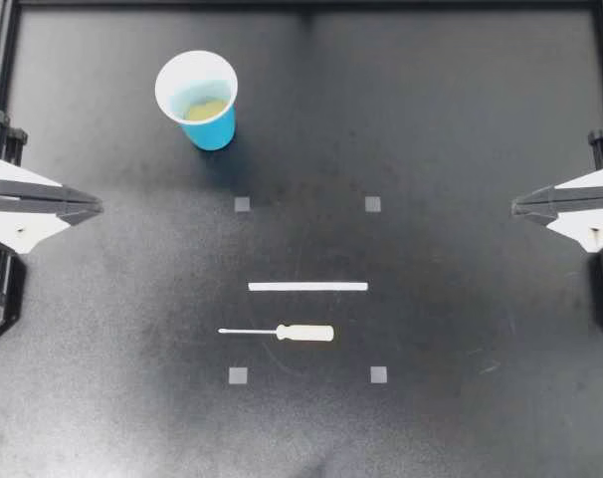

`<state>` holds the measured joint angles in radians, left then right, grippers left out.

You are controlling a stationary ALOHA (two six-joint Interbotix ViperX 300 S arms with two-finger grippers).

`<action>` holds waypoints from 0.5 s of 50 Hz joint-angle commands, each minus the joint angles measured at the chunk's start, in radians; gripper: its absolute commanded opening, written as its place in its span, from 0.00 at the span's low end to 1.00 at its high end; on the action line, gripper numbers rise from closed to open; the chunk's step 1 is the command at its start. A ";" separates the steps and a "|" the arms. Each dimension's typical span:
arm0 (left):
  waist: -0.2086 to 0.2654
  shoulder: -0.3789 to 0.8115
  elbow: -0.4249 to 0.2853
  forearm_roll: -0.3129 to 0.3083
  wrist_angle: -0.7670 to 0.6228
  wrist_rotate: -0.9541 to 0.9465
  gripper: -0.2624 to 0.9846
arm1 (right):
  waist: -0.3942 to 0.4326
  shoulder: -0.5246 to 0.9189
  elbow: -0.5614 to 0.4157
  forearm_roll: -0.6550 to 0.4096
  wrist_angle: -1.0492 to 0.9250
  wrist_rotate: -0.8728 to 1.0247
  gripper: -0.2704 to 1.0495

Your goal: Pick up the screwdriver with the right arm, hand it over to the left arm then place it into the cup.

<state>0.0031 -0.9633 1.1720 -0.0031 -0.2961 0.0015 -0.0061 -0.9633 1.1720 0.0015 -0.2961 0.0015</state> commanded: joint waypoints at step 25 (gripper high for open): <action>0.018 0.000 0.009 0.000 -0.061 0.008 0.28 | 0.014 0.472 -0.264 0.006 0.057 0.080 0.20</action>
<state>0.0199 -0.9741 1.1934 -0.0031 -0.3482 0.0107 -0.0061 -0.5599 0.9833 0.0061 -0.2700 0.0675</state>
